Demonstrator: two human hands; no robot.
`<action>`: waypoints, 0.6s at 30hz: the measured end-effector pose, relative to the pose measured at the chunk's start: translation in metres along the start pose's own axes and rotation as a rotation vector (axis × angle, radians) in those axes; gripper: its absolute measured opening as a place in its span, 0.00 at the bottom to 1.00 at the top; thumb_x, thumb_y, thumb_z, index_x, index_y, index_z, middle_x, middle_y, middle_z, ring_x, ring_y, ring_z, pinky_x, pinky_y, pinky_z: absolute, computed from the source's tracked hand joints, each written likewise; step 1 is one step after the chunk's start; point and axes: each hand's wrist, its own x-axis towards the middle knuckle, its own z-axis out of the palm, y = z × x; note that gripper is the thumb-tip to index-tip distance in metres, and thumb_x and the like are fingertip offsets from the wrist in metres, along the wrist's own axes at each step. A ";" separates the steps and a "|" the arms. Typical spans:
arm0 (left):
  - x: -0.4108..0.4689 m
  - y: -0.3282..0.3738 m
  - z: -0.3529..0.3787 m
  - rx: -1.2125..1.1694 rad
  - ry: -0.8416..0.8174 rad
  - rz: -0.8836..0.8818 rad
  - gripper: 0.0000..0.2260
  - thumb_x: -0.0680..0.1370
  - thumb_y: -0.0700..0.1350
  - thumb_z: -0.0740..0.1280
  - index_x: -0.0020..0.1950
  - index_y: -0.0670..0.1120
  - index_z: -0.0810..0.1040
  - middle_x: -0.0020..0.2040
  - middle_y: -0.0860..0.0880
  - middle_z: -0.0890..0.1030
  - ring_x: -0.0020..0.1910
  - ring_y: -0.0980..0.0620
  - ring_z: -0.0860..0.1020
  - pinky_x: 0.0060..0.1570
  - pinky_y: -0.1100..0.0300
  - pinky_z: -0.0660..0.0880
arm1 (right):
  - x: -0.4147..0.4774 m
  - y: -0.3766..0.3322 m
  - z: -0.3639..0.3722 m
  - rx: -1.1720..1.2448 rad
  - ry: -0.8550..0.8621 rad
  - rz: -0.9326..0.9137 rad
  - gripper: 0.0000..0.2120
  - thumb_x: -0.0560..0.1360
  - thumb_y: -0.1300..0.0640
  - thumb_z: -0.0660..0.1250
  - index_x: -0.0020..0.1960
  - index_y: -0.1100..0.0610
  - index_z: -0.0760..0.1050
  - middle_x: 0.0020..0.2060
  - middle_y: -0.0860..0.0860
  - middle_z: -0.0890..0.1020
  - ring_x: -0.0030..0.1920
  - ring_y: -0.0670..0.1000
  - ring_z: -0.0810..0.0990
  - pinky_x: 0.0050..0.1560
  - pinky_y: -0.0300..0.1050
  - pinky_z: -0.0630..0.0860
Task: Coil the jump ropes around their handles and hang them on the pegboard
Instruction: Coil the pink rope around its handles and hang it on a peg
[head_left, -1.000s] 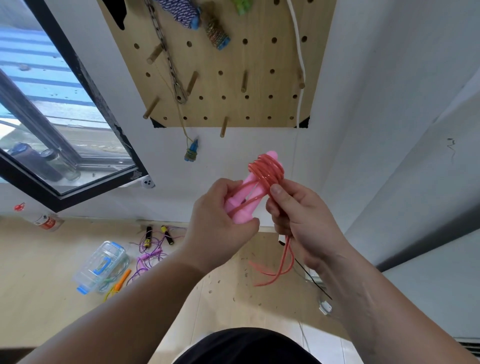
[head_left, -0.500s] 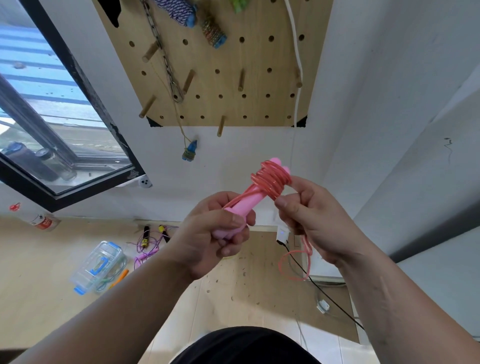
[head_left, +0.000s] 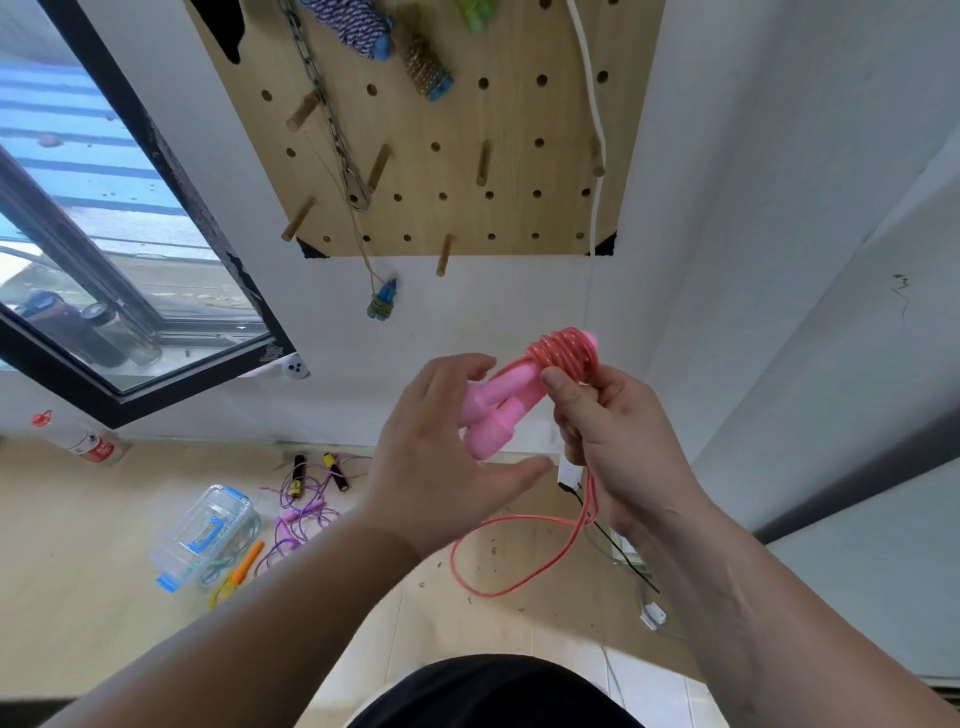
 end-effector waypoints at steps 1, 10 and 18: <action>-0.001 -0.003 0.004 0.105 0.019 0.099 0.32 0.65 0.57 0.80 0.63 0.49 0.71 0.56 0.55 0.75 0.49 0.57 0.73 0.46 0.68 0.69 | 0.000 0.000 0.003 -0.007 0.013 -0.001 0.07 0.78 0.52 0.72 0.43 0.53 0.80 0.27 0.48 0.67 0.27 0.48 0.63 0.31 0.45 0.60; 0.015 -0.004 -0.005 -0.020 0.204 0.022 0.19 0.62 0.41 0.80 0.49 0.47 0.76 0.42 0.53 0.79 0.37 0.53 0.74 0.33 0.66 0.71 | -0.003 -0.008 -0.002 0.052 -0.172 -0.034 0.11 0.83 0.57 0.64 0.63 0.58 0.78 0.33 0.52 0.76 0.30 0.49 0.68 0.32 0.40 0.66; 0.013 0.009 -0.004 -0.830 -0.061 -0.592 0.16 0.58 0.37 0.76 0.43 0.44 0.77 0.36 0.48 0.80 0.28 0.51 0.71 0.25 0.60 0.67 | -0.001 -0.002 -0.015 -0.059 -0.192 -0.124 0.14 0.77 0.56 0.69 0.62 0.57 0.79 0.28 0.49 0.72 0.30 0.49 0.66 0.32 0.40 0.65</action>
